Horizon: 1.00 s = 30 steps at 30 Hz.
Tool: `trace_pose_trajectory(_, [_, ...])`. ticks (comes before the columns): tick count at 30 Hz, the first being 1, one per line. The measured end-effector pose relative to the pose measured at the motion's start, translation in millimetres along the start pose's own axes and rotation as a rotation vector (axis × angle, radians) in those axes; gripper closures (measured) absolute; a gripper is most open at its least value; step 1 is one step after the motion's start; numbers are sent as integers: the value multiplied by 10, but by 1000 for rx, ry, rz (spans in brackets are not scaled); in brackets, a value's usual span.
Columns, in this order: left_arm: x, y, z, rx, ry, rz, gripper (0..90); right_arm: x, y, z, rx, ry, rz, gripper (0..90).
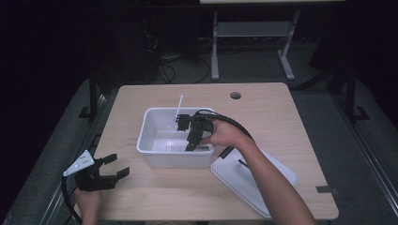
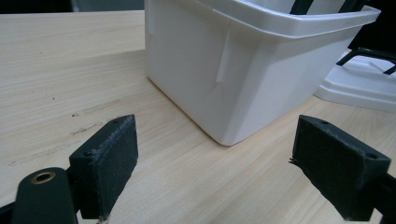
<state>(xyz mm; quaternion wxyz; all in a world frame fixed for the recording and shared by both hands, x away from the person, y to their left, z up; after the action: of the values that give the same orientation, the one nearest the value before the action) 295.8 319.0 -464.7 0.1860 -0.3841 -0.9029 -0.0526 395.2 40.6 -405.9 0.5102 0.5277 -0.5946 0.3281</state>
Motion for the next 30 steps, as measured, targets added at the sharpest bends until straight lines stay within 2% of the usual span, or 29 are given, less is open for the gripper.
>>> trace_pose_trajectory(14, [-5, -3, 0, 2, -2, 2, 134, 111, 8, 20, -7, -35, 3, 473])
trace_pose_trajectory(30, [-15, -5, 2, 1, 3, 1, 134, 392, 32, 145, -23, -81, 24, 472])
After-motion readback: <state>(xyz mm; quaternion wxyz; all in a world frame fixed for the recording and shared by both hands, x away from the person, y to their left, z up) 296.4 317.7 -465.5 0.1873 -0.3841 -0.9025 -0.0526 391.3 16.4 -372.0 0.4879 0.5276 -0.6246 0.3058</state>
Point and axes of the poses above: each handheld gripper's, and its own axes: x roughly backward along the jaws, z roughly out of its underside, y roughly to its left, the point moved 6 cm from there along -x, roughly forward along the jaws, and after that the axes turned 7 degrees about -x, right-handed, at the moved point
